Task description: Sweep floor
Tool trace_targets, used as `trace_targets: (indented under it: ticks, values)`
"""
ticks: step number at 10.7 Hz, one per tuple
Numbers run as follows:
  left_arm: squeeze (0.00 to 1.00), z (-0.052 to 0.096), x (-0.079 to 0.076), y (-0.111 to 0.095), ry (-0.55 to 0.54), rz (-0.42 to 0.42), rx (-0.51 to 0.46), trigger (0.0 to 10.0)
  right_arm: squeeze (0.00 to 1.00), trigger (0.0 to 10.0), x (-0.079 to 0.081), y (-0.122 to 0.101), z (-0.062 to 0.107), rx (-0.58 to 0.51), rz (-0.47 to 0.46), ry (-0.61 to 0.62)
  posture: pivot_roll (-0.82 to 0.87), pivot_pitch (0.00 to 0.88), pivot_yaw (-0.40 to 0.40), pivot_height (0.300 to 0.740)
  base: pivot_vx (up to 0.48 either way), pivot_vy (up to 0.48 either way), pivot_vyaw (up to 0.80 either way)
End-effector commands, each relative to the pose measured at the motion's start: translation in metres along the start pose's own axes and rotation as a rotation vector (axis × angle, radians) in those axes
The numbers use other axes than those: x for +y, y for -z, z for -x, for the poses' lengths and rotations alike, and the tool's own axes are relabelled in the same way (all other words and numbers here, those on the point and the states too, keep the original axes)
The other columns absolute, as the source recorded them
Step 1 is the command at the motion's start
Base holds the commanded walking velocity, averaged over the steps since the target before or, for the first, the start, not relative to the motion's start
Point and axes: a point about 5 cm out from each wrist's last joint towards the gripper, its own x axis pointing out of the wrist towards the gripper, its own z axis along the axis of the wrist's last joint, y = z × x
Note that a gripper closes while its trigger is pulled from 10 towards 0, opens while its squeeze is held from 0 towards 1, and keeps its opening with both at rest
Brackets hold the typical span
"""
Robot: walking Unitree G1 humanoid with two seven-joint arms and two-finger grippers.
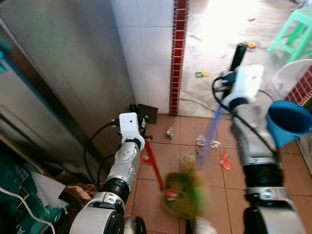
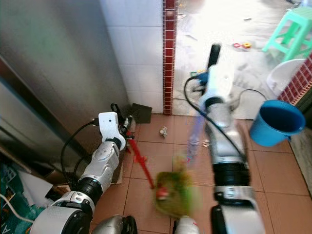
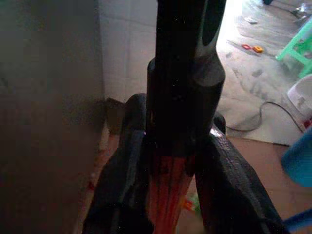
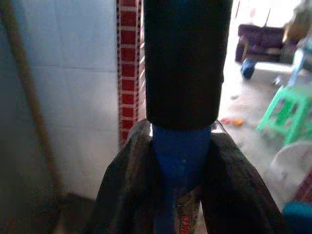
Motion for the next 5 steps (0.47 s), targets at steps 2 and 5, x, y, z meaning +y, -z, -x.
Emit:
trace_targets:
  ticks: [2,5]
  values:
    - [0.00,-0.0029,-0.0412,-0.0029,0.111,0.079,0.021,10.0,0.00,10.0,-0.0036,-0.0433,-0.0049,-0.203,-0.034,0.019,-0.19,0.065,0.090,0.740,0.000,0.000,0.00]
    - [0.00,-0.0020,-0.0482,-0.0051,0.181,0.081,0.013,10.0,0.00,10.0,-0.0077,-0.0471,-0.0034,-0.251,0.018,0.034,-0.19,0.056,0.087,0.740,0.000,0.000,0.00]
